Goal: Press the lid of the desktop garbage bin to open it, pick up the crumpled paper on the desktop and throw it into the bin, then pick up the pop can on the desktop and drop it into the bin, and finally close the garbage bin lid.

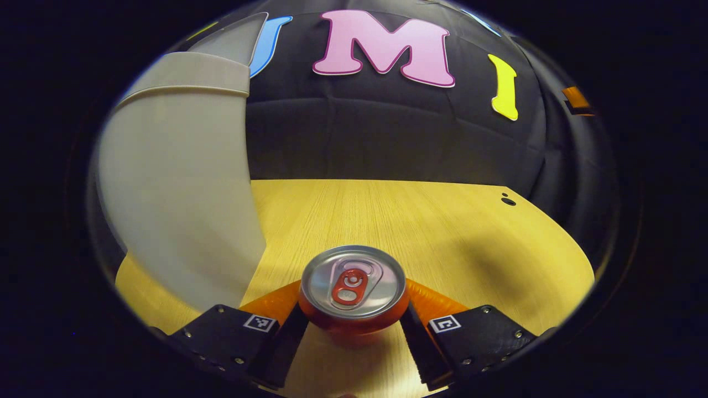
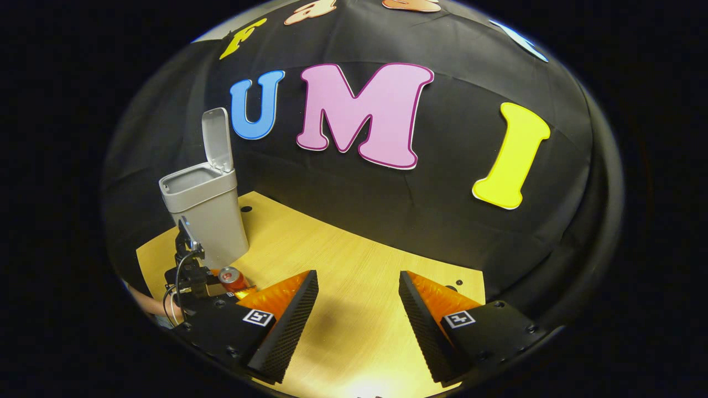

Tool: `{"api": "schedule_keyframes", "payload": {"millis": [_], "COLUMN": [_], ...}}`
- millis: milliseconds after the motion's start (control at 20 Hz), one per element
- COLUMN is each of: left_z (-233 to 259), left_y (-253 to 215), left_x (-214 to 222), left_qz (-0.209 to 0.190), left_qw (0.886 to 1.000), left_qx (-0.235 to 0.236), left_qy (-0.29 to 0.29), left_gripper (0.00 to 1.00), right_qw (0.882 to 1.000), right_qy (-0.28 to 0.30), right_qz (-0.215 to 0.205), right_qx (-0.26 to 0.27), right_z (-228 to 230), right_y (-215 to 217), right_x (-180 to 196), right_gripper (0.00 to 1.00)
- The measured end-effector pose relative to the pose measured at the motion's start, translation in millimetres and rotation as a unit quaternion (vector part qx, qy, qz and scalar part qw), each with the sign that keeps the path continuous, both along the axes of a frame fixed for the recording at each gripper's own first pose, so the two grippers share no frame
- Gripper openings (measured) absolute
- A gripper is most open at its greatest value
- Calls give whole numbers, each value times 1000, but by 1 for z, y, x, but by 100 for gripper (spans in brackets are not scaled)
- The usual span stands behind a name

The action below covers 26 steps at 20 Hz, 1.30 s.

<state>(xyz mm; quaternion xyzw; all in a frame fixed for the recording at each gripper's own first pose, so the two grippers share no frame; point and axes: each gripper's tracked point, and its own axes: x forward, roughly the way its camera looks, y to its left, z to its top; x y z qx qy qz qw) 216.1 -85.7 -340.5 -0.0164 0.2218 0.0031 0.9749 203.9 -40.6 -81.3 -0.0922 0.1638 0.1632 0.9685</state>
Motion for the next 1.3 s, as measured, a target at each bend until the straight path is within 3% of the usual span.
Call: {"api": "schedule_keyframes", "payload": {"millis": [150, 350, 500, 700, 800, 900, 1150, 1300], "left_z": [40, 114, 192, 298, 322, 329, 304, 287], "left_y": [0, 13, 32, 84, 116, 153, 220, 237], "left_x": [-11, -14, -8, -4, -2, 2, 5, 3], "left_qz": [-6, 10, 19, 42, 55, 70, 107, 118], "left_qw": [1000, 998, 995, 987, 983, 981, 982, 984], "left_qx": [3, -29, -31, -27, 0, 36, 39, 19], "left_qy": [-28, -51, -95, -154, -176, -177, -149, -132], "left_gripper": [85, 84, 84, 83, 83, 83, 83, 83], "right_qw": [1000, 1000, 999, 999, 999, 998, 999, 999], "right_qy": [-2, -6, -7, -9, -18, -24, -29, -27], "right_qz": [0, 7, 12, 11, 12, 12, 17, 15], "right_qx": [8, 22, 32, 48, 48, 48, 32, 39], "right_z": [0, -2, -4, -2, 2, 7, 8, 7], "right_y": [0, 5, 10, 11, 9, 10, 12, 13], "right_x": [-3, -10, -13, -16, -19, -20, -24, -23], "right_gripper": [95, 95, 95, 95, 95, 95, 95, 95]}}
